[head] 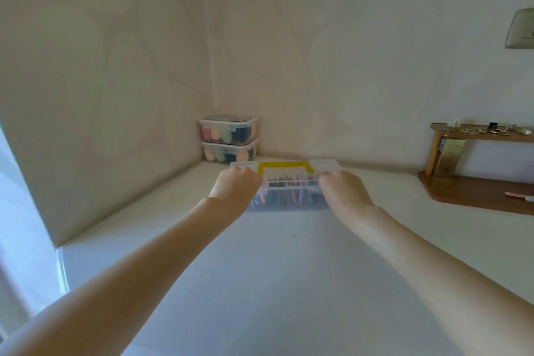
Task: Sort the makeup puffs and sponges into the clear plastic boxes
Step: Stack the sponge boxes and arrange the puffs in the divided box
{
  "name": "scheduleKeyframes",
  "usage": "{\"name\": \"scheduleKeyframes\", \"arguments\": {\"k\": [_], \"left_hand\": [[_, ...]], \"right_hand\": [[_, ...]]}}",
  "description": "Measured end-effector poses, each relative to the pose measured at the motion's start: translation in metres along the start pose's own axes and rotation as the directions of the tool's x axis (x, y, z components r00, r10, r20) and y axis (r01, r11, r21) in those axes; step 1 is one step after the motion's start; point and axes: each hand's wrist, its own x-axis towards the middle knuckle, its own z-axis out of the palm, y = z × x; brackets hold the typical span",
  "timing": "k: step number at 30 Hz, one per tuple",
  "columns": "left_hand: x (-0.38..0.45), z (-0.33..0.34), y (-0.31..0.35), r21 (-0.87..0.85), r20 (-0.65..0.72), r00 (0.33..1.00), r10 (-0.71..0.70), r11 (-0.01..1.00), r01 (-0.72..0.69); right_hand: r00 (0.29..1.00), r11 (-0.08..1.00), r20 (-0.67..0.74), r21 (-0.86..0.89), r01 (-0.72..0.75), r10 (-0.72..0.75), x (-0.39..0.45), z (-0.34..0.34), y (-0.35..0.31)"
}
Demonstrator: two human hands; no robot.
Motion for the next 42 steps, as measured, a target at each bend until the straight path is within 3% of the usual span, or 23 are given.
{"name": "scheduleKeyframes", "arguments": {"k": [9,11,12,14,17,19,22,30,35,37,39,42], "left_hand": [[0.026,0.001,-0.002,-0.012,0.018,1.000,0.020,1.000,-0.020],[0.044,0.006,-0.001,-0.055,0.030,0.999,0.021,0.998,-0.020],[0.052,0.009,0.002,-0.066,0.051,0.998,0.028,0.998,-0.025],[0.070,0.019,0.004,0.004,0.001,0.999,0.050,0.999,-0.050],[0.102,0.029,-0.001,0.036,-0.089,0.996,0.026,0.999,-0.023],[0.128,0.047,-0.002,-0.020,0.033,0.999,0.021,1.000,-0.021],[0.162,0.070,-0.003,-0.072,0.018,0.999,0.039,0.997,-0.037],[0.204,0.105,-0.001,-0.213,-0.036,0.999,-0.026,0.977,0.018],[0.205,0.118,0.001,-0.170,-0.085,0.995,-0.052,0.985,0.037],[0.202,0.115,0.007,-0.096,-0.250,0.967,-0.049,0.995,0.025],[0.200,0.107,0.013,0.027,-0.293,0.956,-0.009,0.999,0.018],[0.203,0.126,0.019,0.025,-0.322,0.946,-0.029,0.999,0.039]], "right_hand": [[0.999,0.995,-0.016,0.085,-0.043,0.045,0.013,0.003,0.001],[0.984,1.000,-0.180,0.027,-0.008,0.013,0.023,0.009,-0.003],[0.980,1.000,-0.198,0.019,0.005,-0.001,0.031,0.014,-0.004],[0.958,0.996,-0.286,0.093,0.012,0.016,0.054,0.031,-0.003],[0.947,0.997,-0.317,0.069,-0.019,0.040,0.083,0.044,-0.002],[0.929,0.996,-0.365,0.087,-0.027,0.057,0.104,0.055,0.002],[0.909,0.992,-0.408,0.120,-0.043,0.089,0.129,0.069,0.007],[0.932,0.993,-0.354,0.109,-0.042,0.078,0.175,0.098,0.020],[0.915,0.996,-0.397,0.070,-0.050,0.074,0.175,0.104,0.023],[0.900,0.996,-0.427,0.048,-0.071,0.085,0.173,0.104,0.021],[0.894,0.996,-0.441,-0.016,-0.088,0.072,0.173,0.105,0.020],[0.939,0.995,-0.341,-0.070,-0.070,0.043,0.176,0.114,0.023]]}}
